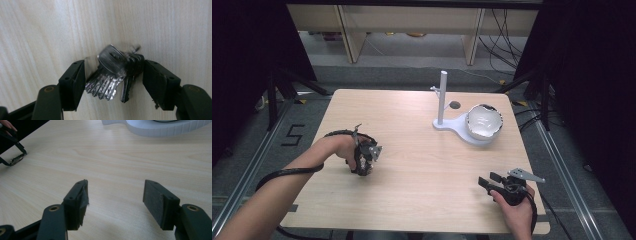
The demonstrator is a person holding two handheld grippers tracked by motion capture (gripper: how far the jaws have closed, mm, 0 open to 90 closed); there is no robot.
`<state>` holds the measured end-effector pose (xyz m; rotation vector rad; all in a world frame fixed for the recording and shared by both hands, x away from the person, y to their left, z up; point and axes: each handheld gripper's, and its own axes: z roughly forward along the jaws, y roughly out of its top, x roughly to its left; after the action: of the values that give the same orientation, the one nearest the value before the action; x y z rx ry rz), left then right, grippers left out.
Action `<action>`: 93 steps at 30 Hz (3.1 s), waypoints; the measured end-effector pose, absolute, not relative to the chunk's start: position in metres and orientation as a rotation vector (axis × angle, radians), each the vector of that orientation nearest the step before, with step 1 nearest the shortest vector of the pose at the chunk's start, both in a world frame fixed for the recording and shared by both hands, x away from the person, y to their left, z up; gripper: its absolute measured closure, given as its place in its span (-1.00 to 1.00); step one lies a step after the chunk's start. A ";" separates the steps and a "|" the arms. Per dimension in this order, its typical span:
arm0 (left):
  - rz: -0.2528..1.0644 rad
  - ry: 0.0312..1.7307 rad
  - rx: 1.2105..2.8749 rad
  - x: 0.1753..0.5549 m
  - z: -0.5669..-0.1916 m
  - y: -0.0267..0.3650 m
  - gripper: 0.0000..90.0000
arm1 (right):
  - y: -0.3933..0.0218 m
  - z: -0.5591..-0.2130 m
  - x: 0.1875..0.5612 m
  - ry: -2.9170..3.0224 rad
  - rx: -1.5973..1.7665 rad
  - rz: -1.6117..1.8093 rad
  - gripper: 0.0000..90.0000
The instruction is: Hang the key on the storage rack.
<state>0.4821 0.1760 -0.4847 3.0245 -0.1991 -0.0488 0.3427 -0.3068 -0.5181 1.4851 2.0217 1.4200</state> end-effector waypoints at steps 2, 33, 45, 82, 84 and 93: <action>-0.051 -0.197 3.030 0.482 -0.485 0.178 -0.24 | -0.305 -0.518 0.341 2.015 1.531 1.437 -0.16; 0.130 0.030 3.106 0.437 -0.481 0.180 0.84 | -0.304 -0.517 0.342 2.040 1.537 1.419 -0.15; 0.124 0.086 3.119 0.434 -0.480 0.182 0.85 | -0.303 -0.518 0.342 2.043 1.540 1.417 -0.15; 0.190 -0.282 2.981 0.420 -0.469 0.171 0.23 | -0.307 -0.518 0.344 2.063 1.507 1.406 -0.15; 0.184 -0.304 2.973 0.421 -0.469 0.169 0.27 | -0.307 -0.518 0.344 2.065 1.509 1.405 -0.15; 0.177 -0.496 3.025 0.425 -0.468 0.159 0.38 | -0.307 -0.519 0.345 2.067 1.508 1.391 -0.16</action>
<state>0.4248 0.1586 -0.4681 3.0247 -0.4961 0.1769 0.3446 -0.3068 -0.5186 1.5081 2.0673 1.3905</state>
